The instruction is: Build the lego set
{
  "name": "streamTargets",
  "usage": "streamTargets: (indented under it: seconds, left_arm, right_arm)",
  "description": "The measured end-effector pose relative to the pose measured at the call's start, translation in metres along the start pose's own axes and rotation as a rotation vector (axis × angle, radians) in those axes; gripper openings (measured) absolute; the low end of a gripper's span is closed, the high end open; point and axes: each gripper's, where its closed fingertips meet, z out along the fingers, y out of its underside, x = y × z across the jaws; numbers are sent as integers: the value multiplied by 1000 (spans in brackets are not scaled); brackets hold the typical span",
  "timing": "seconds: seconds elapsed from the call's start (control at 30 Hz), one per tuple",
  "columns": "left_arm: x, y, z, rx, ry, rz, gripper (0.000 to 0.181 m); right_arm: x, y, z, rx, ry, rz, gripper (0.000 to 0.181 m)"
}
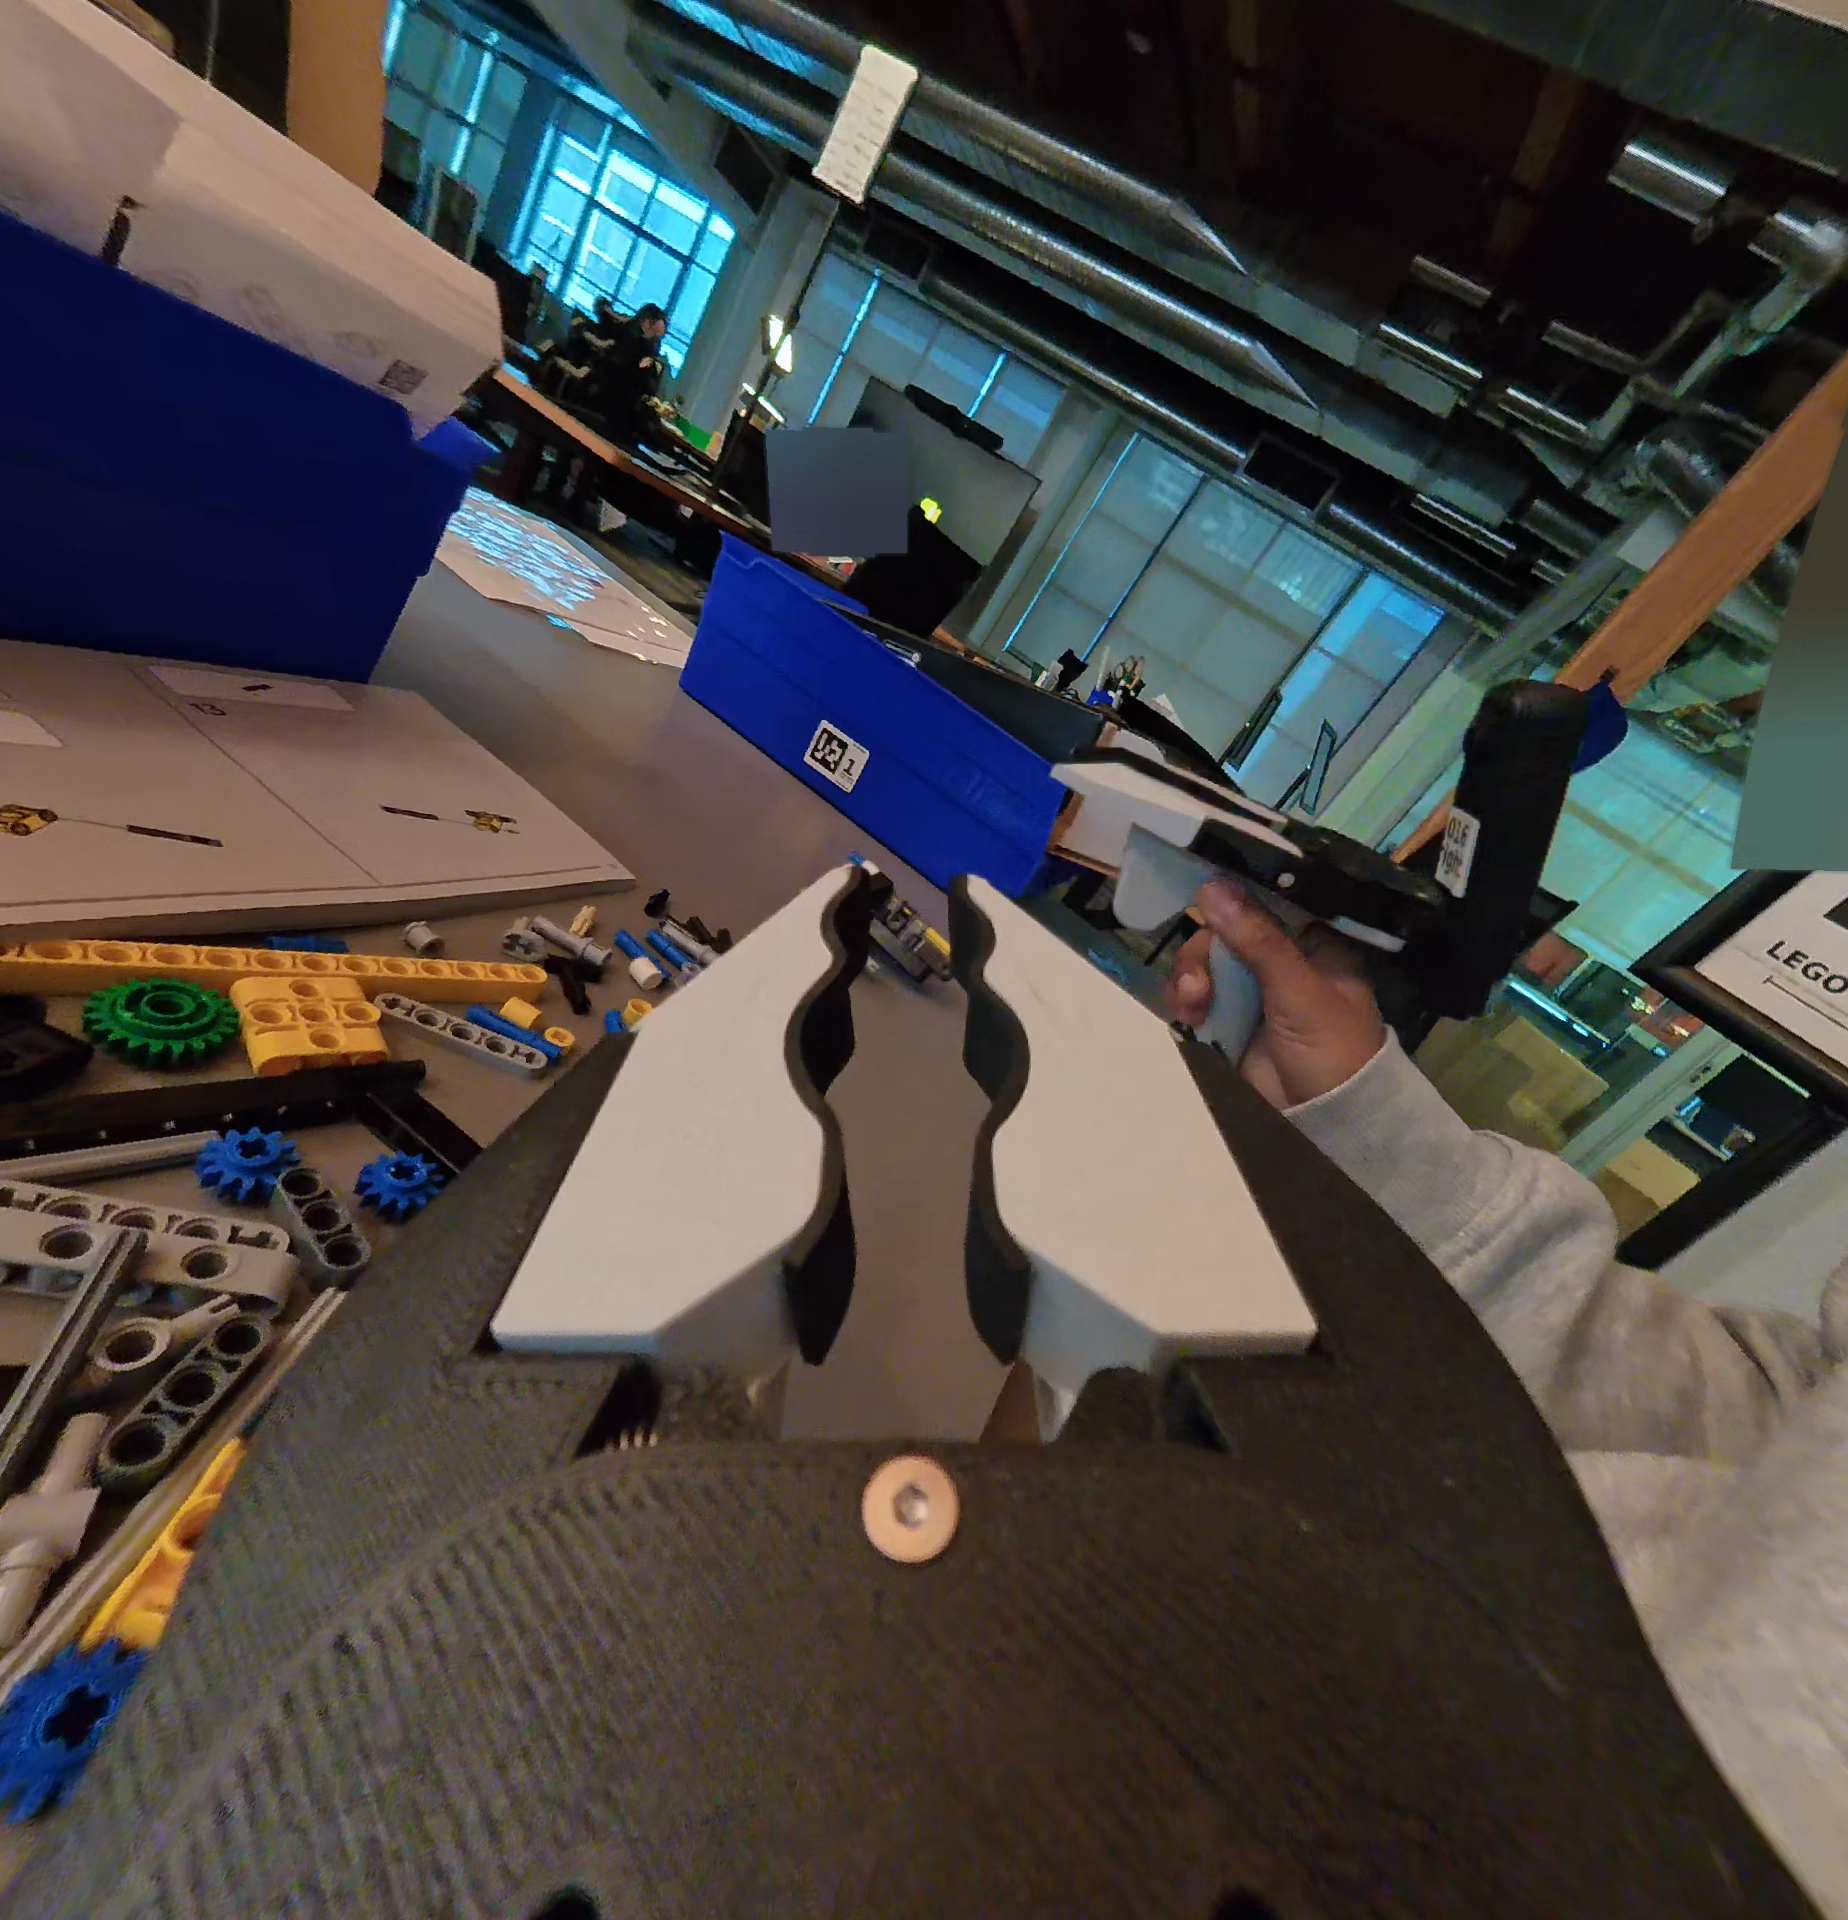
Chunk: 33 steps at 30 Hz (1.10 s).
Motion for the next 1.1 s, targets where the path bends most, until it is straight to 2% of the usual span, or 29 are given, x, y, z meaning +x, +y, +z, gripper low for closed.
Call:
streamTargets:
  seconds: [0.1, 0.13, 0.17, 0.27, 0.33, 0.37, 0.47, 0.53, 0.6, 0.7, 0.83, 0.97, 1.1]
  left_arm:
    - [2, 4, 2, -23, 1, 23, 14]
    - [2, 5, 2, -30, -3, 29, 9]
    - [1, 6, 3, -37, -10, 29, 0]
    - [-11, 6, 5, -61, -102, -19, 0]
    - [2, 1, 9, -60, -33, -48, 0]
    - [2, -3, 11, -53, -38, -45, 0]
    - [-6, -2, 23, -70, -68, 28, 0]
    - [-18, 4, 33, -106, -124, 73, 0]
    - [-14, 6, 42, -126, -88, 95, 0]
    - [-4, 10, 48, -144, -31, 114, 5]
    - [11, 12, 40, -141, 36, 119, 7]
    - [19, 12, 26, -152, 45, 181, 0]
    - [19, 14, 10, -199, 17, 234, 0]
  right_arm:
    - [-26, 6, 4, -29, -21, -72, 43]
    - [-39, 5, 5, -14, -61, -58, 46]
    - [-54, 4, 6, 2, -115, -27, 47]
    - [-100, 1, 4, 31, -328, 98, 51]
    - [-120, 4, 2, 29, -419, 116, 44]
    - [-126, 7, 1, 28, -450, 92, 33]
    - [-128, 11, 3, 29, -460, 59, 16]
    - [-129, 15, 8, -8, -485, 94, 13]
    - [-135, 22, 12, -73, -524, 104, 14]
    - [-144, 27, 16, -118, -548, 82, 0]
    - [-156, 21, 22, -92, -570, 46, 0]
    - [-168, 10, 21, -10, -555, -9, 0]
    - [-175, 26, 22, -108, -502, -105, 0]
